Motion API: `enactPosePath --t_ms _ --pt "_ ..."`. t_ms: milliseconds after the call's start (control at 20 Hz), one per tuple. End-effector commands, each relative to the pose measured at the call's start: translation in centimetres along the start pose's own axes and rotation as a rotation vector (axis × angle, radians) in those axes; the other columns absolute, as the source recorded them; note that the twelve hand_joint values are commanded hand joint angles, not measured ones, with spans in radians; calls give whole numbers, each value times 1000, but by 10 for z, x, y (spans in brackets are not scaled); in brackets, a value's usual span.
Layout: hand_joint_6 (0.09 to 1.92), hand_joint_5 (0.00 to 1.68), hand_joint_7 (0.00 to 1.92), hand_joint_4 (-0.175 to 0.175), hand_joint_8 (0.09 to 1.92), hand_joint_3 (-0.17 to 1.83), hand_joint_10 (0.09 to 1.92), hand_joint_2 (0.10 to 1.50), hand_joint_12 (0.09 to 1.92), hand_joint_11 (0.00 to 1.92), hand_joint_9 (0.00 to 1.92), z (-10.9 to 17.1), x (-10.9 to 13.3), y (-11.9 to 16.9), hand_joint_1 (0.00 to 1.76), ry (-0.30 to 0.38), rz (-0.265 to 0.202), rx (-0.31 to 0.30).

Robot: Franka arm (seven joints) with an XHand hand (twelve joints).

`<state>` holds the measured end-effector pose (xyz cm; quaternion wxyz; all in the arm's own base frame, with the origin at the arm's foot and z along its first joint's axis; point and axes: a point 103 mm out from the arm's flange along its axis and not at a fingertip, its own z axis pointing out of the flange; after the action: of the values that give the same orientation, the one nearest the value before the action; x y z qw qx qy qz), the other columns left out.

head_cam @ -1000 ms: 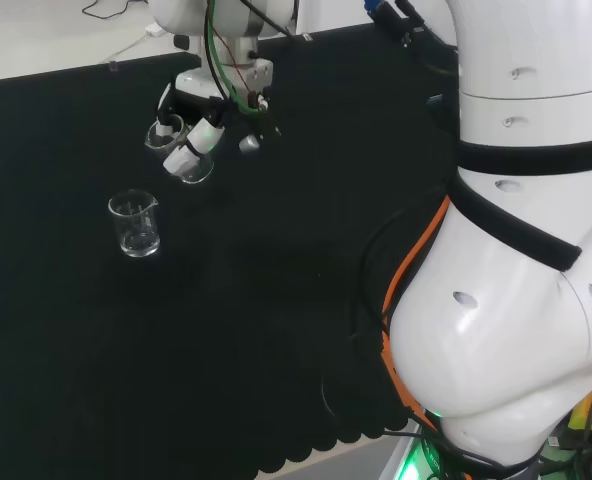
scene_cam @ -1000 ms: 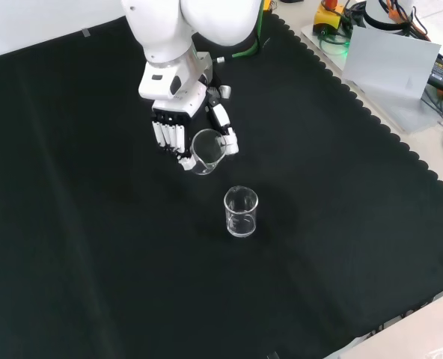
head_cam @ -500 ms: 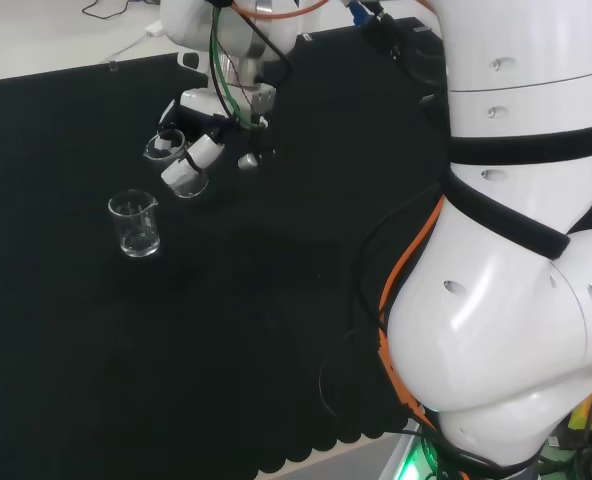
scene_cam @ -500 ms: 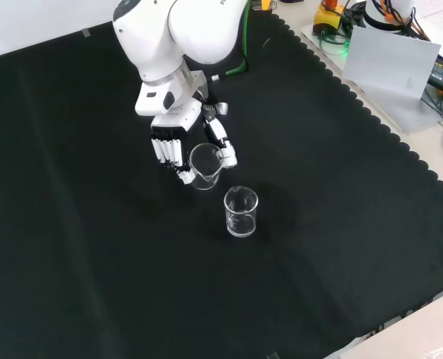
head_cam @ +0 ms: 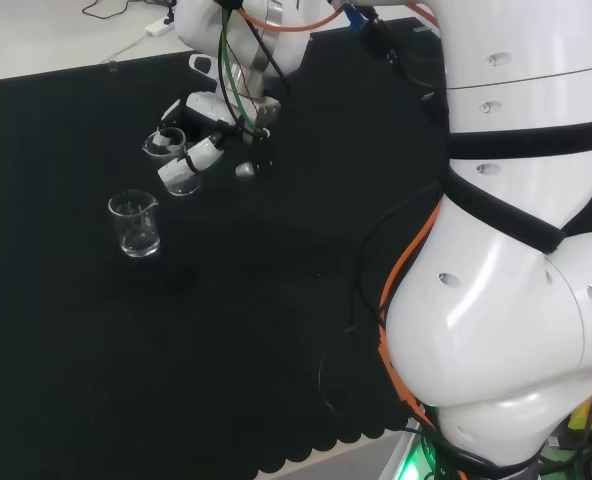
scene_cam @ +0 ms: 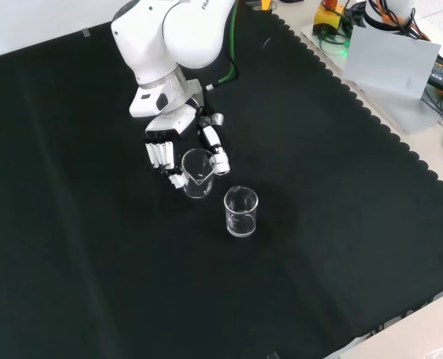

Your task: Place the beaker back on the table.

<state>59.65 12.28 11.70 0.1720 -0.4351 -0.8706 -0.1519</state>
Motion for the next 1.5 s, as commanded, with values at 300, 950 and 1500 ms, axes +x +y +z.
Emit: enactPosePath --t_ms 300,950,1500 --pt "874 1200 1471 3 705 806 726 613 801 1253 1328 23 -15 5 1157 1 13 -12" --pt "857 1208 1482 -11 677 799 710 613 794 1254 1334 42 -28 -2 1161 24 45 -56" --pt "853 1210 1486 -13 672 799 708 612 791 1252 1336 56 -33 -11 1162 9 78 -51"
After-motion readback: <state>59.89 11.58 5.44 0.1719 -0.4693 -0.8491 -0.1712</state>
